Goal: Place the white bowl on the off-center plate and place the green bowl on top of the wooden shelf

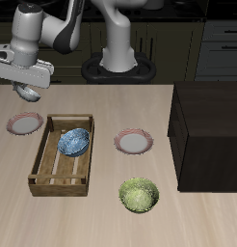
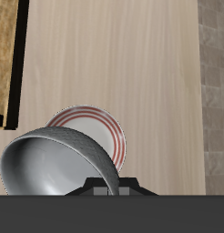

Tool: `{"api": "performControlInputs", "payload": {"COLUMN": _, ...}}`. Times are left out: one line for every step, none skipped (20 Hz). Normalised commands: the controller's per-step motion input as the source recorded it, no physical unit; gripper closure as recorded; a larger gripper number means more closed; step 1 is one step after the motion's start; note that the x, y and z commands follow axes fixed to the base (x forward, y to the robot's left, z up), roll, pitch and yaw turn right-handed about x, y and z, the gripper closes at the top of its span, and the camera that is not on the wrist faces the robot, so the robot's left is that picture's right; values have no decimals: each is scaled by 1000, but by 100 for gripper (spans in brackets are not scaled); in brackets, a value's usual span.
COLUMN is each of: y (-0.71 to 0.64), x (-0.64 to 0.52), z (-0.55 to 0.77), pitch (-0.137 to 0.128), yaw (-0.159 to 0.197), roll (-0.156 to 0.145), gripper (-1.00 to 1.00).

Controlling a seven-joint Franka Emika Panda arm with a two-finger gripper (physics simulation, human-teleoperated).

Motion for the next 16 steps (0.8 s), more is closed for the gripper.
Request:
{"api": "performControlInputs", "payload": {"y": -129, "x": 178, "z": -484, "pitch": 80, "yaw": -14, "roll": -53, "gripper": 100}}
{"api": "performControlInputs", "payload": {"y": 27, "x": -46, "z": 9, "pitch": 0, "yaw": 0, "roll": 0, "gripper": 100}}
{"api": "performControlInputs", "payload": {"y": -154, "x": 147, "z": -417, "pitch": 56, "yaw": -22, "roll": -49, "gripper": 100}}
{"api": "performControlInputs", "payload": {"y": -50, "x": 107, "z": -395, "pitch": 72, "yaw": 0, "roll": -24, "gripper": 100}}
{"api": "performControlInputs", "payload": {"y": 0, "x": 20, "z": -107, "pitch": 18, "yaw": -1, "roll": -20, "gripper": 100}}
{"api": "performControlInputs", "payload": {"y": 32, "x": 153, "z": -414, "pitch": 66, "yaw": -6, "roll": 8, "gripper": 100}}
{"api": "performControlInputs", "payload": {"y": 50, "x": 19, "z": -263, "pitch": 47, "yaw": 10, "roll": -11, "gripper": 100}}
{"api": "performControlInputs", "payload": {"y": 60, "x": 35, "z": -194, "pitch": 12, "yaw": 27, "roll": -9, "gripper": 100}}
{"api": "performControlInputs", "payload": {"y": 39, "x": 68, "z": -330, "pitch": 44, "yaw": 17, "roll": -24, "gripper": 100}}
{"api": "performControlInputs", "payload": {"y": -18, "x": 79, "z": -196, "pitch": 5, "yaw": 28, "roll": -29, "gripper": 100}}
{"api": "performControlInputs", "payload": {"y": 38, "x": 37, "z": -114, "pitch": 24, "yaw": -31, "roll": 10, "gripper": 100}}
{"api": "performControlInputs", "payload": {"y": -37, "x": 33, "z": -169, "pitch": 25, "yaw": 7, "roll": -41, "gripper": 100}}
{"api": "performControlInputs", "payload": {"y": 104, "x": 54, "z": -226, "pitch": 11, "yaw": 62, "roll": -3, "gripper": 100}}
{"api": "performControlInputs", "payload": {"y": 33, "x": 103, "z": -177, "pitch": 1, "yaw": 26, "roll": -32, "gripper": 100}}
{"api": "performControlInputs", "payload": {"y": -78, "x": 57, "z": -190, "pitch": 33, "yaw": -32, "roll": -26, "gripper": 100}}
{"api": "performControlInputs", "payload": {"y": 31, "x": 135, "z": -178, "pitch": 16, "yaw": 19, "roll": -26, "gripper": 100}}
